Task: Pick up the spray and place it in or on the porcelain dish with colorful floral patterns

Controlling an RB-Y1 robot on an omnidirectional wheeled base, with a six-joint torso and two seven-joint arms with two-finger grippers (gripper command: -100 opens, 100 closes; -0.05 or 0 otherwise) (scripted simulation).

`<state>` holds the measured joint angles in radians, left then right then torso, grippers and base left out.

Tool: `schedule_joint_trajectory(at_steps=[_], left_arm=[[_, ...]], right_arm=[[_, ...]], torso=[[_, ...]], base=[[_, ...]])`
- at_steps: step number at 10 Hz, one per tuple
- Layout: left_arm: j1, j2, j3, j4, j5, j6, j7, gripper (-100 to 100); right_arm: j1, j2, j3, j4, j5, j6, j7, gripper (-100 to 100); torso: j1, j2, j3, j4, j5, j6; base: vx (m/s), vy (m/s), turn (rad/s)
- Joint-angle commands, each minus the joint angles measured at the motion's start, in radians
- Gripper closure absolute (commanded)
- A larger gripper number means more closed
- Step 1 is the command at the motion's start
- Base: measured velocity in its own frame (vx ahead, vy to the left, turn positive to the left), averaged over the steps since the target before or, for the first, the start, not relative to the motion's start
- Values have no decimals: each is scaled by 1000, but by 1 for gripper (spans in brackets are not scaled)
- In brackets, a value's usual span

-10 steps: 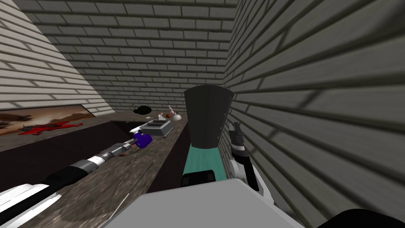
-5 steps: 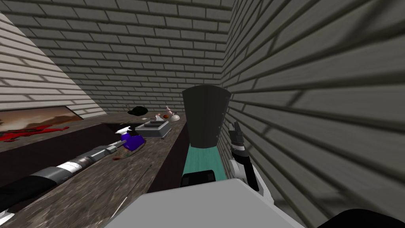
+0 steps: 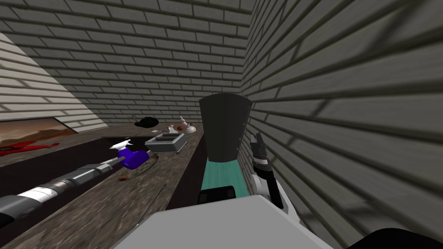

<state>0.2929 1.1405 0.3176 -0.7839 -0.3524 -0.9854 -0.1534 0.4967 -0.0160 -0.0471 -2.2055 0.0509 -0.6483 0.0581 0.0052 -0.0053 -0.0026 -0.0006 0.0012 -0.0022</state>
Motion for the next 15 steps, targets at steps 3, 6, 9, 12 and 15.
schedule_joint_trajectory(at_steps=[3, 6, 9, 12, 15], left_arm=[[0, 0, 0, 0, 0, 1, 0, -100], [0, 0, 0, 0, 0, 1, 0, 0], [-10, 17, -36, -90, 19, 96, 8, -100], [-19, 33, -72, -181, 39, 180, 16, -100], [-29, 50, -107, -250, 58, 262, 24, -100]], right_arm=[[0, 0, 0, 0, 0, 0, 0, 0], [0, 0, 0, 0, 0, 0, 0, 0], [0, 0, 0, 0, 0, 0, 0, 0], [0, 0, 0, 0, 0, 0, 0, 0], [0, 0, 0, 0, 0, 0, 0, 0]], torso=[[-3, 1, 0, 0, -1, 0], [-3, 1, 0, 0, -1, 0], [2, 5, 3, 1, 0, 0], [-1, 3, 2, 1, -1, 1], [-4, 0, 0, 0, -1, 0]], base=[[1, 3, 0], [0, 0, 0], [-63, 66, -27], [-23, 20, -67], [0, 0, 0]])
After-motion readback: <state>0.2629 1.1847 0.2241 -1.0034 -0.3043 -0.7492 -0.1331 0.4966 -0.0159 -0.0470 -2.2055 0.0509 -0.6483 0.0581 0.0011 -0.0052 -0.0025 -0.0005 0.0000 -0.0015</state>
